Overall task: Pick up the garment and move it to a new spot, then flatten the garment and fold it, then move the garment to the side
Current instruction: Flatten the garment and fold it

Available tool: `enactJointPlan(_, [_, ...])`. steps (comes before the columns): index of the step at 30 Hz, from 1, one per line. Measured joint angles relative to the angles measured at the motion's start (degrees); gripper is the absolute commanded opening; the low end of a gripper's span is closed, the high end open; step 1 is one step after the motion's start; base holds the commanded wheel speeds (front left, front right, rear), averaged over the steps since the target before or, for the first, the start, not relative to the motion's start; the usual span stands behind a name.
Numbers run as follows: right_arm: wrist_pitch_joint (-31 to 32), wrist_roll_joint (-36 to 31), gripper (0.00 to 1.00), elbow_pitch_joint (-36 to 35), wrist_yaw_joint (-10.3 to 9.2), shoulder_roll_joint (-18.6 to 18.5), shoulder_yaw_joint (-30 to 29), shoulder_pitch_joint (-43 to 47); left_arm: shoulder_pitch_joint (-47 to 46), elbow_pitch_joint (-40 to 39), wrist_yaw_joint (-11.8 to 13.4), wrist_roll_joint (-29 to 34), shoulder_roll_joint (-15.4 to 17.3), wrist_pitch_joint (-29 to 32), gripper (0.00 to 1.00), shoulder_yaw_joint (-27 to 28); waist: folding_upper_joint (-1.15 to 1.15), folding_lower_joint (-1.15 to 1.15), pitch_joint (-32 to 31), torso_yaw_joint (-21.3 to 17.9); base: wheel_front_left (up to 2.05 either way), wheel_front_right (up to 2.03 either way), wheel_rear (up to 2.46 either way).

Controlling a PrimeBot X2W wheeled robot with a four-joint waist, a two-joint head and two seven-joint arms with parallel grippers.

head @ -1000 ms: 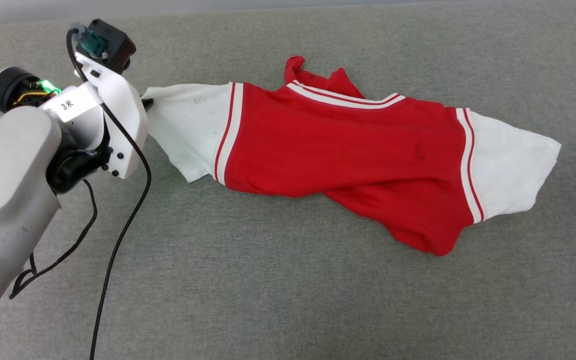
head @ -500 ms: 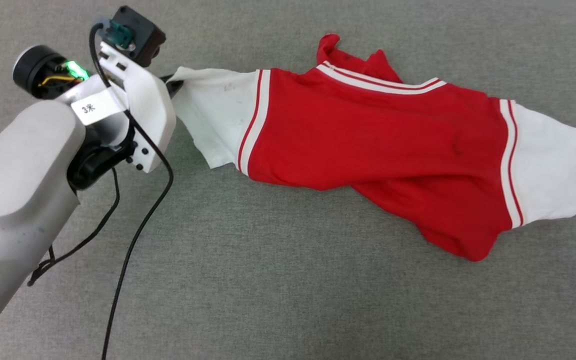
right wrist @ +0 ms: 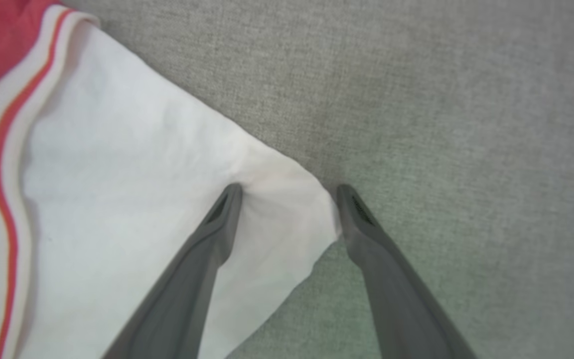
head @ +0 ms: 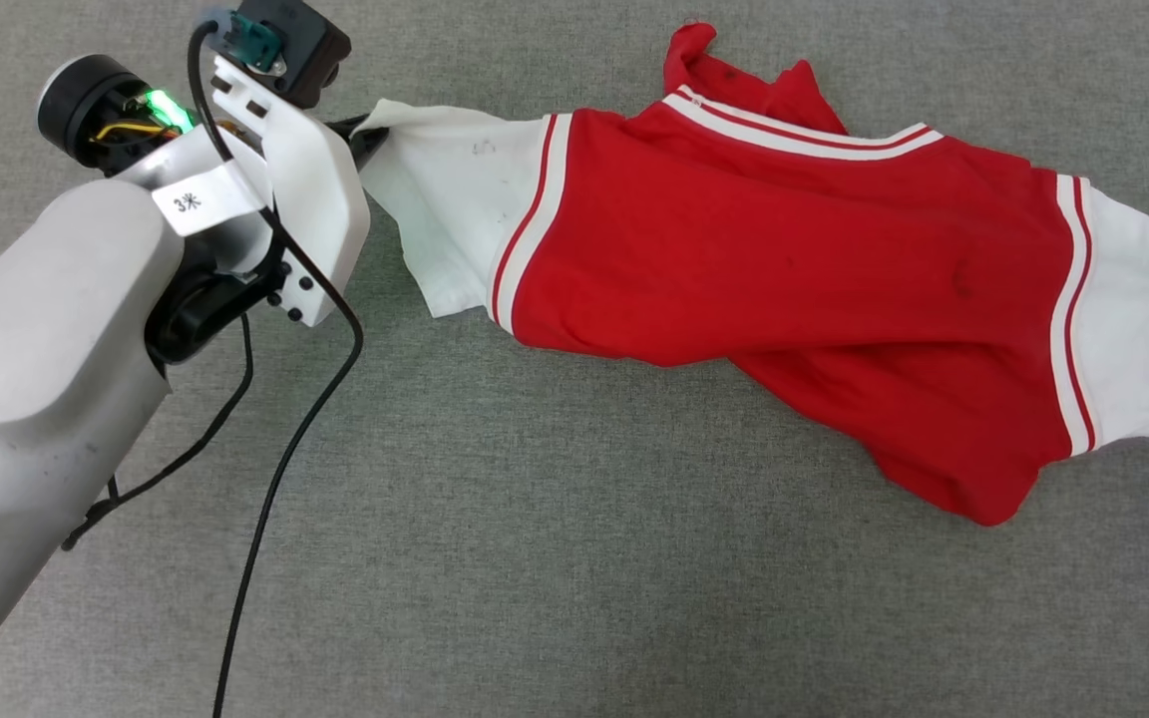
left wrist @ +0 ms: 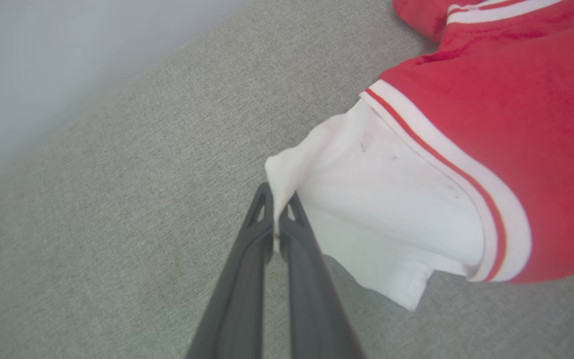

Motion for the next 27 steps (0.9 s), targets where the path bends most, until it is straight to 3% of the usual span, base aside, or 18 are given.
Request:
enactJointPlan(3, [-0.9, 1.5, 1.00, 0.9, 0.00, -0.2, 1.0, -0.5, -0.1, 0.3, 0.0, 0.0, 0.0, -0.2, 0.00, 0.0, 0.00, 0.00, 0.2, -0.2, 0.00, 0.00, 0.00])
enactJointPlan(4, [-1.5, 1.8, 0.34, 1.2, 0.01, -0.2, 1.4, -0.6, -0.1, 0.5, 0.0, 0.0, 0.0, -0.4, 0.00, 0.0, 0.00, 0.00, 0.2, -0.3, 0.00, 0.00, 0.00])
enactJointPlan(5, [-2.2, 2.1, 0.00, 1.6, 0.02, -0.2, 1.7, -0.7, -0.1, 0.7, 0.0, 0.0, 0.0, -0.5, 0.00, 0.0, 0.00, 0.00, 0.2, -0.3, 0.00, 0.00, 0.00])
enactJointPlan(10, [-5.8, 2.8, 0.00, 3.0, 0.04, 0.0, 3.7, -1.8, -0.1, 1.8, 0.0, -0.1, -0.3, -1.3, 0.00, -0.4, 0.00, 0.00, -0.9, -0.7, 0.00, 0.00, 0.00])
enactJointPlan(18, [-16.8, 1.4, 0.00, 0.5, 0.07, -1.6, 6.4, -2.7, 0.4, 1.5, 0.2, 1.0, 0.7, -6.5, 0.00, 0.3, 0.00, 0.00, -5.5, -1.6, 0.00, 0.00, 0.00])
enactJointPlan(27, [-28.1, -1.6, 0.00, -5.2, 0.07, -4.9, 4.2, -2.3, 2.3, -6.1, 4.2, 3.1, 3.2, -14.7, 0.00, 2.9, 0.00, 0.00, -12.1, -2.8, 0.00, 0.00, 0.00])
